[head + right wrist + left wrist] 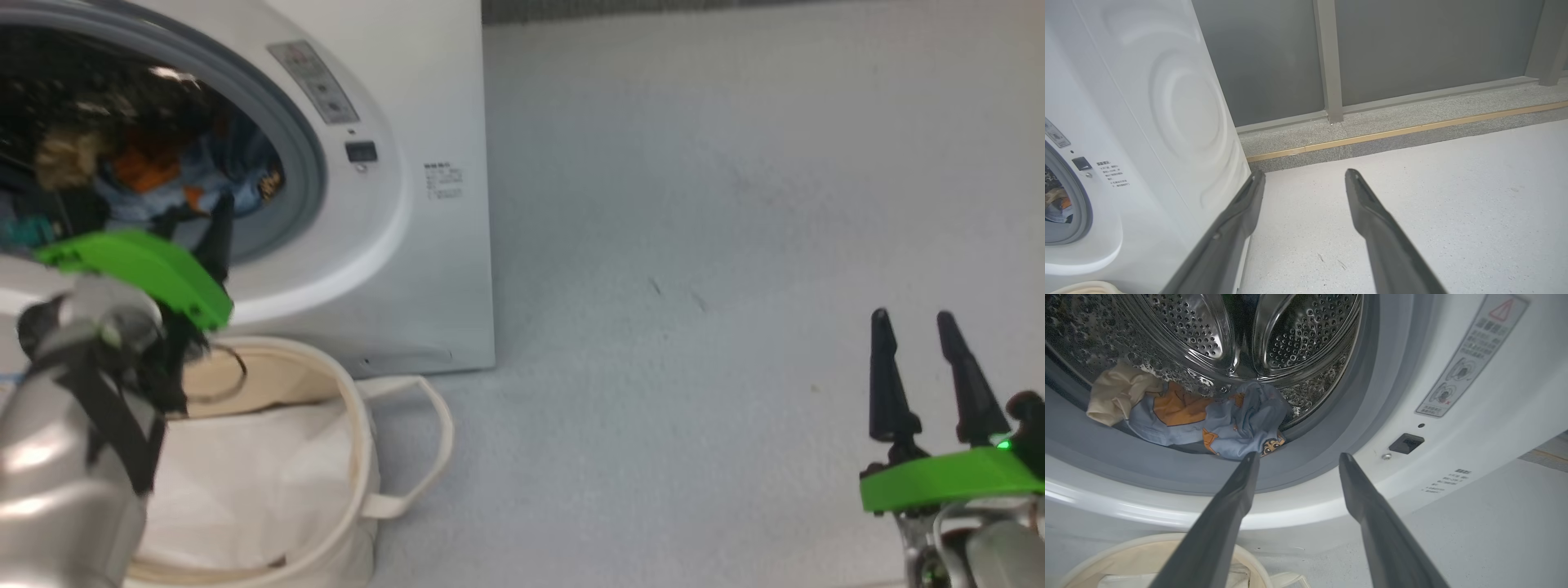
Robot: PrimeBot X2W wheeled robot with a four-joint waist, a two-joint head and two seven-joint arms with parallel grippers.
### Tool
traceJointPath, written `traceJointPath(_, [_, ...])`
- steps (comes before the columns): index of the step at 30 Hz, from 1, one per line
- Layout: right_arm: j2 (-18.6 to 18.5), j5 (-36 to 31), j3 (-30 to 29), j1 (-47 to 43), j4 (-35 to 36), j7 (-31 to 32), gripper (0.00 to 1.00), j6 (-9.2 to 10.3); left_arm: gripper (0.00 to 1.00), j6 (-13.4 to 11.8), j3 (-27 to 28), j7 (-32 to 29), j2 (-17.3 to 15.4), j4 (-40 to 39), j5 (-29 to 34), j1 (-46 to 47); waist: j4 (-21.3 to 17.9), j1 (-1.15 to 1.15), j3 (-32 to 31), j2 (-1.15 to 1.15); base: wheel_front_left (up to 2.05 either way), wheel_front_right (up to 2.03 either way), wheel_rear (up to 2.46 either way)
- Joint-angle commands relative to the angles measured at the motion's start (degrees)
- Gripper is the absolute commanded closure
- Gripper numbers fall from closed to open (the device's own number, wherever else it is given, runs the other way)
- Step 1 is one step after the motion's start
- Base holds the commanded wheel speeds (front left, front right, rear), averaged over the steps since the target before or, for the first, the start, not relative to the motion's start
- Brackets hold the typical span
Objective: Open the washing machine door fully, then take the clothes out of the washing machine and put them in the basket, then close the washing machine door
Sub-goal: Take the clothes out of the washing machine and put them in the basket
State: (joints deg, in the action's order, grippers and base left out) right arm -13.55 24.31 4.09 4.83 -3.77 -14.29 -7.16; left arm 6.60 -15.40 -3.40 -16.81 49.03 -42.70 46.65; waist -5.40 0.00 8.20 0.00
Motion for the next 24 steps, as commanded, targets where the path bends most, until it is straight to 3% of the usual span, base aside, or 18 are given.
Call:
traceJointPath(1, [-1.7,0.4,0.5,2.2,2.4,-0.7,0.0,-0.33,0.0,0.2,1.9,-1.5,-2.2,0.9,-0.8,5.7,-1.4,0.0,3.4,0.0,0.0,0.0,0.0])
traceJointPath(5, [-2.4,0.4,0.1,3.4,3.3,-0.7,0.0,-0.33,0.0,0.1,1.9,-5.2,-2.2,7.5,-1.5,12.5,-2.3,0.0,7.2,0.0,0.0,0.0,0.0])
traceJointPath(11, [-2.9,0.5,-0.3,4.7,4.4,-0.7,0.0,-0.33,0.0,-2.1,2.8,-12.0,-3.4,16.6,-3.0,20.9,-4.2,0.0,11.8,0.0,0.0,0.0,0.0])
traceJointPath(18, [-2.8,0.4,-1.2,5.0,5.4,-0.7,0.0,-0.33,0.0,-2.6,4.3,-12.8,-5.6,20.8,-4.2,28.5,-5.9,0.0,16.5,0.0,0.0,0.0,0.0])
traceJointPath(24, [-2.8,0.0,-2.3,4.7,7.0,-0.7,0.0,-0.33,0.0,-4.5,3.4,-12.0,-7.3,22.9,-3.1,32.0,-6.1,0.0,20.8,0.0,0.0,0.0,0.0])
